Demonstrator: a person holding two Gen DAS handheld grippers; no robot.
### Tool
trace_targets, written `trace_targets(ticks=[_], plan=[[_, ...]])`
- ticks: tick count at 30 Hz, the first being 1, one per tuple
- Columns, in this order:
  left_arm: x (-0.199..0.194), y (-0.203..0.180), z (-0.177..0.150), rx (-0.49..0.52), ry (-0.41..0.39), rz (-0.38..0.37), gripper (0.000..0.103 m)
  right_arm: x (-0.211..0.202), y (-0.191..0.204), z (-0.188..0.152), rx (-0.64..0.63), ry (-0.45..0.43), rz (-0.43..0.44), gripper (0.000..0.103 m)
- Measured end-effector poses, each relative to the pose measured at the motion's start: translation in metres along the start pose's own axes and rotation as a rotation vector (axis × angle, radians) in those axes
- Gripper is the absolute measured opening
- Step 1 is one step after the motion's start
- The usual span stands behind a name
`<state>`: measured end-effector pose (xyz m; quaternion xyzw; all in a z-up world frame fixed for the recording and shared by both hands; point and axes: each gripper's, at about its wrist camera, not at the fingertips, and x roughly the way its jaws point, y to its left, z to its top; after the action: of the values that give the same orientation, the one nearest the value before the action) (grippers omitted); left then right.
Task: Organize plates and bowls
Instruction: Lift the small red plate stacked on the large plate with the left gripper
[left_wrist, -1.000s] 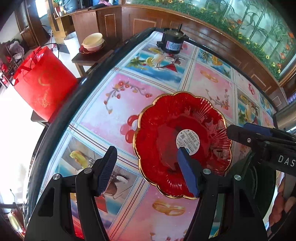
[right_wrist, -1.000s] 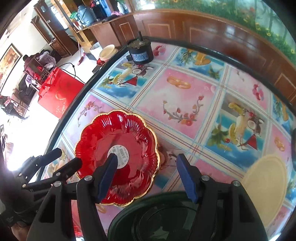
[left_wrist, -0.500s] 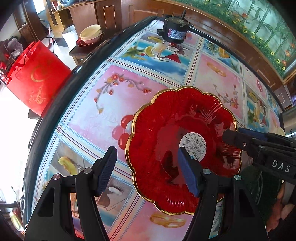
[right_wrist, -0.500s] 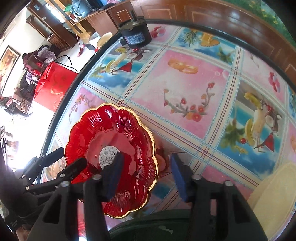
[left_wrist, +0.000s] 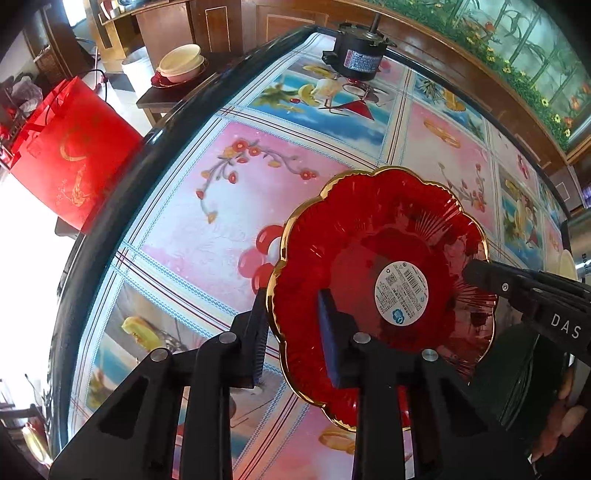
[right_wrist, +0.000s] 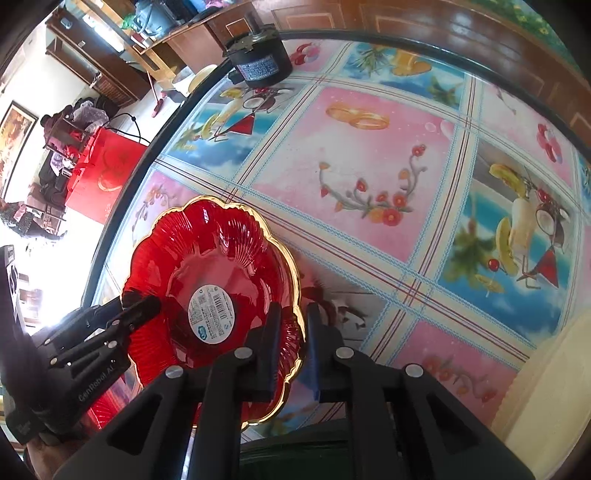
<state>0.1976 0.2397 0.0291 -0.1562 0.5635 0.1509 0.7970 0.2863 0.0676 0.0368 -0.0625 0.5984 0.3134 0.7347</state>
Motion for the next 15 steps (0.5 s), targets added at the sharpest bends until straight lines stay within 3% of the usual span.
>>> trace_targets(ticks=[15], plan=[[-0.035,0.024,-0.002,-0.033,-0.066,-0.016,0.022,-0.01,0.028,0.001,-0.001,-0.056,0.017,0.01]])
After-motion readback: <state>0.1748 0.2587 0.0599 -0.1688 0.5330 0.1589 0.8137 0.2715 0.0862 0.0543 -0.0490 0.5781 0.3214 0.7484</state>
